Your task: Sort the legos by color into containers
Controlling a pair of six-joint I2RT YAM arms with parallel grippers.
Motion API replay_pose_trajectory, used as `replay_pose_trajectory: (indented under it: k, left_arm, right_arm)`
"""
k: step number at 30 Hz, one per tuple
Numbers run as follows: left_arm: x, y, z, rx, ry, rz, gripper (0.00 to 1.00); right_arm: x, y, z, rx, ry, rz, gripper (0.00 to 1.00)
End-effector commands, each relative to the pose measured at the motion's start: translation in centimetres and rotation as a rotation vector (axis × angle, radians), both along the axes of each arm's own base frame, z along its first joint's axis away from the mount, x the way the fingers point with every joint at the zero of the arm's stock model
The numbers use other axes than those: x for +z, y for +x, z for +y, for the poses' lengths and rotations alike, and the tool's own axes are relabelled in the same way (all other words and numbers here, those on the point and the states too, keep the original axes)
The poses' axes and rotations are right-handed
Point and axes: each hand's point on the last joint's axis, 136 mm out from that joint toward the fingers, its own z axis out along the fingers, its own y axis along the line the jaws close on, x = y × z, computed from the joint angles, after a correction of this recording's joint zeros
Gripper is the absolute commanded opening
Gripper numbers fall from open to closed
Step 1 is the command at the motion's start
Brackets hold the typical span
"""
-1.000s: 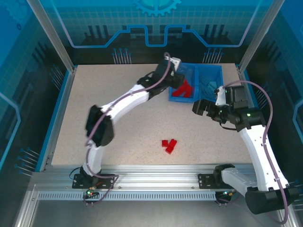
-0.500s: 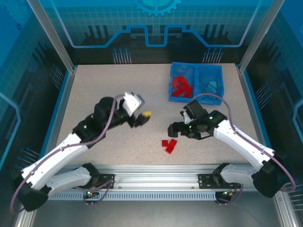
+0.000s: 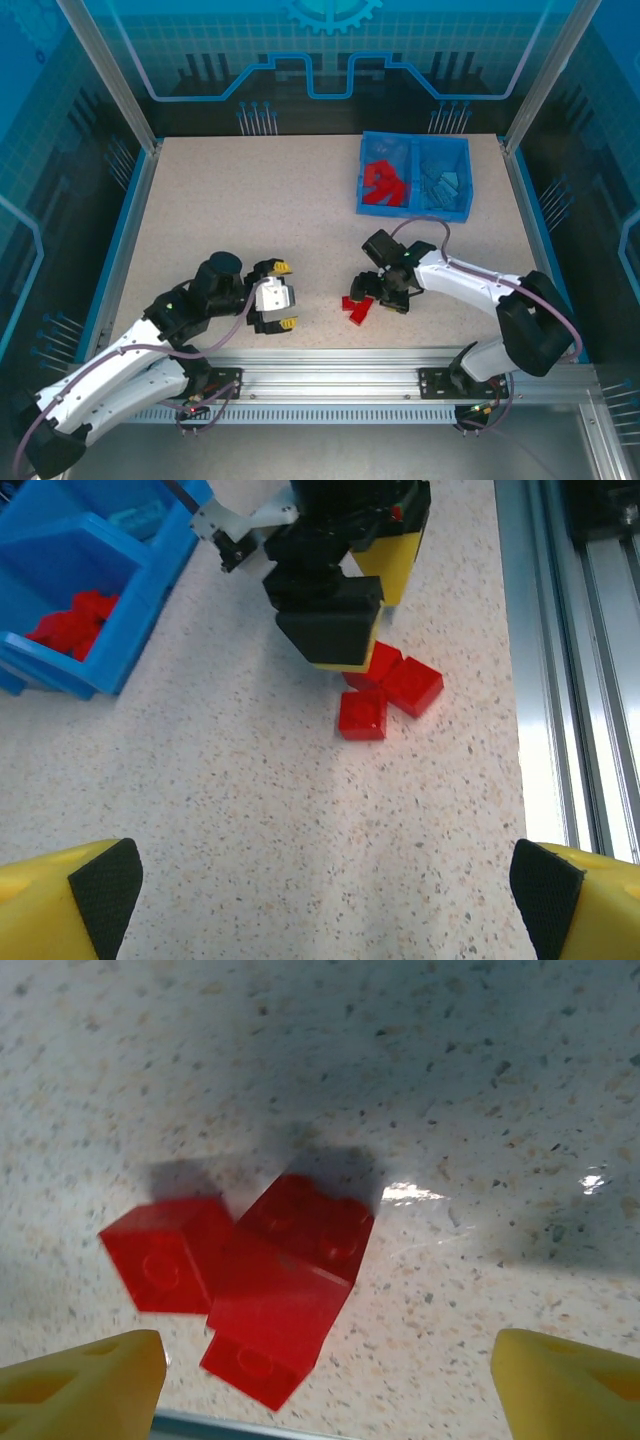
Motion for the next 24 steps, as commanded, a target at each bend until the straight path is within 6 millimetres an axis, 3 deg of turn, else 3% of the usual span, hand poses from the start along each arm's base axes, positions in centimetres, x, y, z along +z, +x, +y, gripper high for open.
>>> replay_pose_trajectory:
  k: [1, 8, 14, 19, 24]
  left_arm:
    - [-0.5, -0.9, -0.6, -0.092, 0.008, -0.022, 0.99]
    - [-2.3, -1.6, -0.6, -0.128, 0.03, 0.008, 0.99]
    - [-2.4, -1.3, -0.7, -0.116, 0.019, 0.004, 0.99]
    - [-2.0, -1.1, -1.0, -0.112, -0.005, -0.002, 0.99]
    - [-0.9, -0.9, -1.7, -0.114, -0.067, -0.015, 0.99]
  right_arm:
    - [-0.8, 0.3, 0.8, -0.134, 0.015, 0.039, 0.82]
    - [-2.2, 0.4, 0.1, -0.177, -0.049, 0.06, 0.68]
    - [-2.9, -0.3, -1.5, -0.218, -0.113, 0.071, 0.52]
    - [-1.6, 0.3, -3.0, -0.222, -0.155, -0.003, 0.36]
    - [2.1, 2.3, -3.6, -0.162, -0.143, -0.173, 0.33]
